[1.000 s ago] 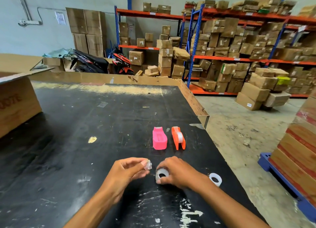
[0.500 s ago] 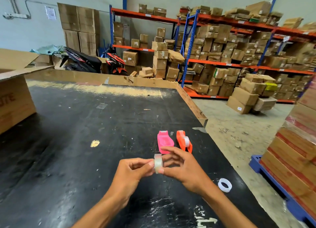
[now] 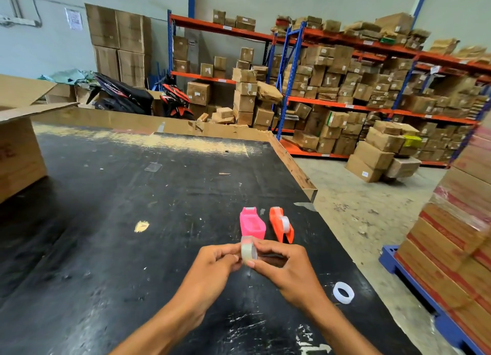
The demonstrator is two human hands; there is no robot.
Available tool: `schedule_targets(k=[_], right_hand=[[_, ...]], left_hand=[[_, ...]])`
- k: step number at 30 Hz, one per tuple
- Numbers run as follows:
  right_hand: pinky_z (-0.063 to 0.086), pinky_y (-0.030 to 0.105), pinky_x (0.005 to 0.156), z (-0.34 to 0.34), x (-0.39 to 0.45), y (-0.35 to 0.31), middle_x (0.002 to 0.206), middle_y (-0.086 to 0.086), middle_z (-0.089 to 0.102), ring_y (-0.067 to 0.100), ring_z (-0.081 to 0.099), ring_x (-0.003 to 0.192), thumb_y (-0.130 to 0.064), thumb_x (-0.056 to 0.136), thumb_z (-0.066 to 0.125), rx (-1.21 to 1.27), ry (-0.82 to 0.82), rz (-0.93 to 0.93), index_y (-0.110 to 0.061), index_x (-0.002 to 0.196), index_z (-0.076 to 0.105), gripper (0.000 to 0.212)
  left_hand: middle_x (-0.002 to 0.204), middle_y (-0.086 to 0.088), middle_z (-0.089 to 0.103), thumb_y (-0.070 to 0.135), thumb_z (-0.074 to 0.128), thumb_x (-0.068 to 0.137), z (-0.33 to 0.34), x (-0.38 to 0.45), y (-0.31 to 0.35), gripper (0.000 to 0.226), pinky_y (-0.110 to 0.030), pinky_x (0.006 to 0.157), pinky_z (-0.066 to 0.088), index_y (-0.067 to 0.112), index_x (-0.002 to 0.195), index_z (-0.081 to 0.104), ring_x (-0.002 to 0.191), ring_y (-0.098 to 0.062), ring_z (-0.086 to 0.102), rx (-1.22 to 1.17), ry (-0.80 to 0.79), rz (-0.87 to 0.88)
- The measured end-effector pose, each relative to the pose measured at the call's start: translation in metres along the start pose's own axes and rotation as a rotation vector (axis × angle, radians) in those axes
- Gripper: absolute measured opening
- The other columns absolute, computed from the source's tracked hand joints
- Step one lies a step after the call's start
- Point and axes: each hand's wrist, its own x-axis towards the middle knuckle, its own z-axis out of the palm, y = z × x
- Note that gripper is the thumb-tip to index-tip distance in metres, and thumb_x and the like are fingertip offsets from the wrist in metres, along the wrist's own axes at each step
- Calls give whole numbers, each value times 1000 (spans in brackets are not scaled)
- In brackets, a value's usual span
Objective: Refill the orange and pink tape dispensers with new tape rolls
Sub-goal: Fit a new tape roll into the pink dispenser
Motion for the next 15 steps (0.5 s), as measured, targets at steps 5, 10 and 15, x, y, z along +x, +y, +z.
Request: schedule_targets(k=[5,10,15], right_hand=[[50,8,82,-3,-1,5,89,-35,71,-6,67,96,-3,76,76,-104,23,-78,-12,100,76,26],[50,9,83,-7,5,12,103,-14,70,-7,65,98,-7,79,74,-129,32,-63,-12,105,74,26],[57,32,80,-11,33,14,95,10,72,18,69,87,-21,75,79,-242,120,0,-12,96,74,23]], left_hand=[[97,13,78,-7,40,90,12,1,2,51,-16,94,47,26,85,78,103,4,66,6,-15,-21],[95,3,78,-4,37,90,22,16,0,50,-23,97,46,22,84,80,98,-8,69,39,13,-51],[87,2,80,-4,38,86,26,37,13,51,-16,82,51,21,73,80,92,-5,72,29,22,-42]])
